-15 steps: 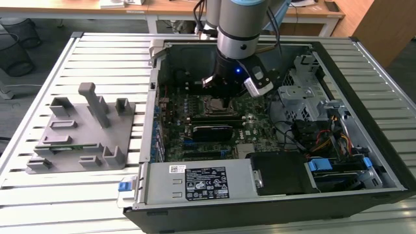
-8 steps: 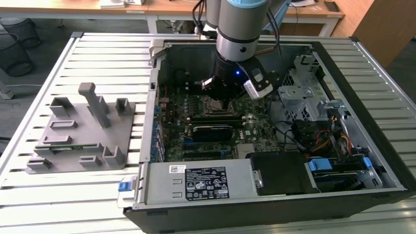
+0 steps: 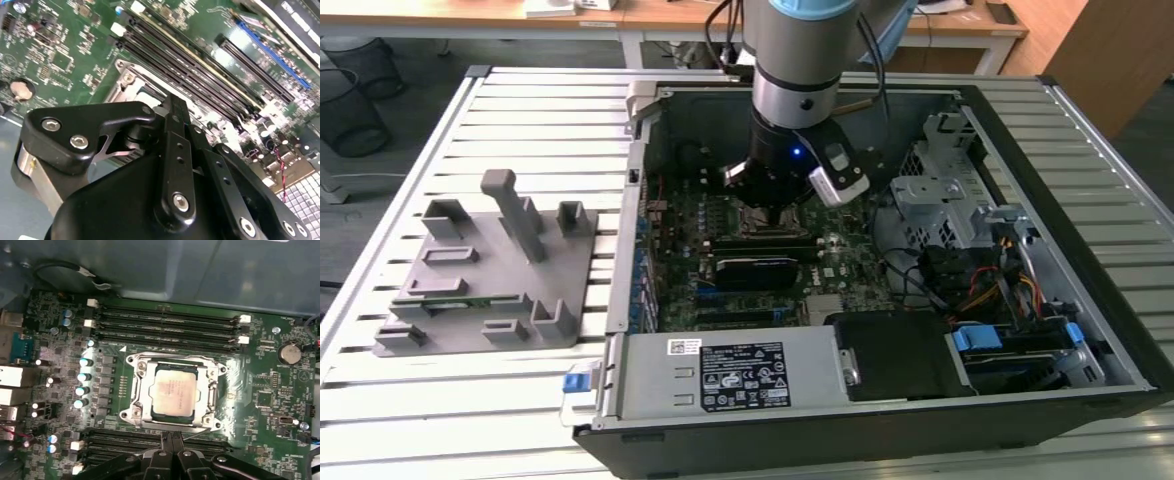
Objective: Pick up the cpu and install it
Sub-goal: 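Install the second cpu locking lever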
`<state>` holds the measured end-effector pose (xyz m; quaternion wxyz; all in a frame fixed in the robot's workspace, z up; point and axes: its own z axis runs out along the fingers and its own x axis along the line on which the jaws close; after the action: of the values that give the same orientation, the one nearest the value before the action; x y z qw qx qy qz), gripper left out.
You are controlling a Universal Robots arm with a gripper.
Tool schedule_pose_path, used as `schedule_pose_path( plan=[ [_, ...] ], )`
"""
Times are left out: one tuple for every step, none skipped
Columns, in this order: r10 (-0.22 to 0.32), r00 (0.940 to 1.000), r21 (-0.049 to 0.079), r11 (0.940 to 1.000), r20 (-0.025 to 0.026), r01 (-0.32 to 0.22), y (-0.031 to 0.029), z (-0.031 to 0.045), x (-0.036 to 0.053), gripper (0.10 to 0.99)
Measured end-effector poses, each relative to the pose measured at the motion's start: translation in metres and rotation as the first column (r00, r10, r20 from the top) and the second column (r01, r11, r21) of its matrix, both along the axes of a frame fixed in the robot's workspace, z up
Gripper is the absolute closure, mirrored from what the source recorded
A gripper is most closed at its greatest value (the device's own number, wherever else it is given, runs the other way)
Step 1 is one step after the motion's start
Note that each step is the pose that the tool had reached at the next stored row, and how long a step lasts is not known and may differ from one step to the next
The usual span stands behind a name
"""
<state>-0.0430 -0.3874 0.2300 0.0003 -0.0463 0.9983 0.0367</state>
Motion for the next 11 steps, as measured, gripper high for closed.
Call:
schedule_pose_path(
  plan=[
    [0.0, 1.0, 0.0, 1.0, 0.0, 0.0, -0.0002, -0.0001, -0.0015, 0.98],
    [0.0, 1.0, 0.0, 1.0, 0.0, 0.0, -0.0005, -0.0001, -0.0028, 0.98],
    [0.0, 1.0, 0.001, 1.0, -0.0001, 0.0, -0.0008, -0.0001, -0.0039, 0.98],
    [0.0, 1.0, 0.001, 1.0, -0.0001, 0.0, -0.0011, -0.0002, -0.005, 0.98],
    [0.0, 1.0, 0.002, 1.0, -0.0001, 0.0, -0.0015, -0.0002, -0.0062, 0.98],
    [0.0, 1.0, 0.003, 1.0, -0.0001, 0.0, -0.0019, -0.0002, -0.0074, 0.98],
    [0.0, 1.0, 0.004, 1.0, -0.0001, 0.0, -0.0022, -0.0002, -0.0087, 0.98],
    [0.0, 1.0, 0.004, 1.0, -0.0001, 0.0, -0.0023, -0.0004, -0.0097, 0.98],
    [0.0, 1.0, 0.005, 1.0, 0.0, 0.0, -0.0024, -0.0006, -0.0106, 0.98],
    [0.0, 1.0, 0.005, 1.0, 0.0001, 0.0, -0.0025, -0.0008, -0.0116, 0.98],
    [0.0, 1.0, 0.005, 1.0, 0.0001, 0.0, -0.0026, -0.0011, -0.0122, 0.98]
  ],
)
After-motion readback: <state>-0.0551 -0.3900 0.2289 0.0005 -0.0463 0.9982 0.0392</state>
